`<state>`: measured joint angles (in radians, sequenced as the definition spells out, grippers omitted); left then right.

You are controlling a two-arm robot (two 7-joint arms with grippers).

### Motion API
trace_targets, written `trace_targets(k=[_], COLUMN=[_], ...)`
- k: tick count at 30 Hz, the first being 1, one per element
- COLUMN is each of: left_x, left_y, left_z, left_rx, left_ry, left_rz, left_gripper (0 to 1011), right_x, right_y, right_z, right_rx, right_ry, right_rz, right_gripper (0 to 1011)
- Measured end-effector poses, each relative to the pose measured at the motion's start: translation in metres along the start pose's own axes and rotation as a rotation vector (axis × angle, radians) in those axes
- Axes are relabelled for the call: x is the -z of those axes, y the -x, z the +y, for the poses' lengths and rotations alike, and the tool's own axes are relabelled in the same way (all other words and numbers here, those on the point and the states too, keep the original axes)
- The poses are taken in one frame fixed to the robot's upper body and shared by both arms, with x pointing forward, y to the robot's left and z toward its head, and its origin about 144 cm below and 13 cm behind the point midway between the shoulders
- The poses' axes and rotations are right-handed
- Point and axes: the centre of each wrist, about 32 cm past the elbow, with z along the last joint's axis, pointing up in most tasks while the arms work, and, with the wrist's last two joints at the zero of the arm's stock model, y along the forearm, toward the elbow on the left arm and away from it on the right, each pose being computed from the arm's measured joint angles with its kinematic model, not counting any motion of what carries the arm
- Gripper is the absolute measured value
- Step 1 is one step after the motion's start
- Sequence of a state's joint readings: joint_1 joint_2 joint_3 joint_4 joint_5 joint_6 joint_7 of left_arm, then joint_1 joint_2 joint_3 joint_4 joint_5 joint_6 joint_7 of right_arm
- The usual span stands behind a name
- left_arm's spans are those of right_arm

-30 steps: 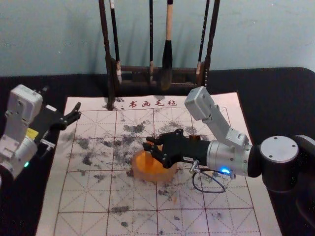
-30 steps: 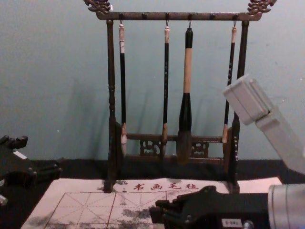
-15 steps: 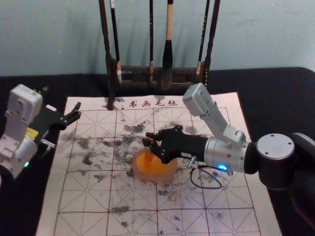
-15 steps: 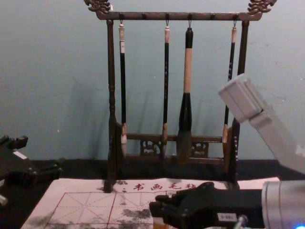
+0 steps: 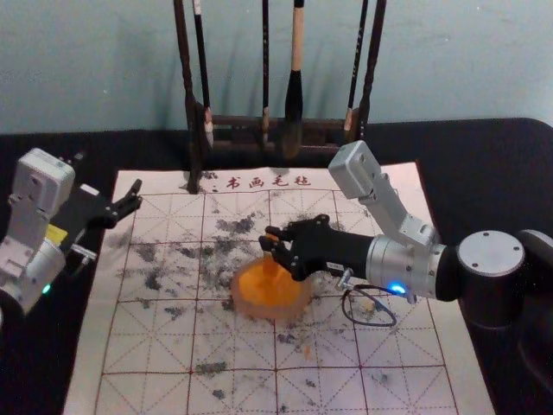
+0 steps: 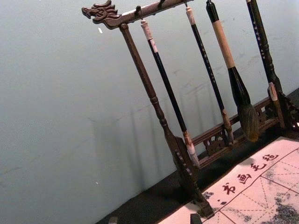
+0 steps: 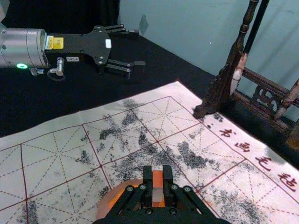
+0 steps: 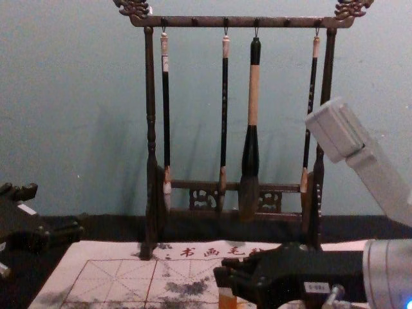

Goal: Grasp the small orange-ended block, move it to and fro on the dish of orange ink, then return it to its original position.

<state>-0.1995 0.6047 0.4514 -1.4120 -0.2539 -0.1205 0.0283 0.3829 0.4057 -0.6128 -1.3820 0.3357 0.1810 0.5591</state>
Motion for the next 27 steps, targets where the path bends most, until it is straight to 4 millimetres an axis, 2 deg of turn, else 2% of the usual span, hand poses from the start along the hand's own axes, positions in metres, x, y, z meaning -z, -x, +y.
trace_targets(k=[16,27], left_x=[0.000,0.000], left_y=[0.000,0.000], left_z=[0.000,0.000], left_rx=[0.000,0.000], left_ry=[0.000,0.000], left_rz=[0.000,0.000], left_gripper=[1001,1001], right_x=[0.003,0.005], right_y=[0.001,0.006], right_z=[-0.015,-0.019], right_rx=[-0.005,-0.033], right_ry=[0.005,0.006], right_rz=[-0.008,-0.007], right_gripper=[107,107])
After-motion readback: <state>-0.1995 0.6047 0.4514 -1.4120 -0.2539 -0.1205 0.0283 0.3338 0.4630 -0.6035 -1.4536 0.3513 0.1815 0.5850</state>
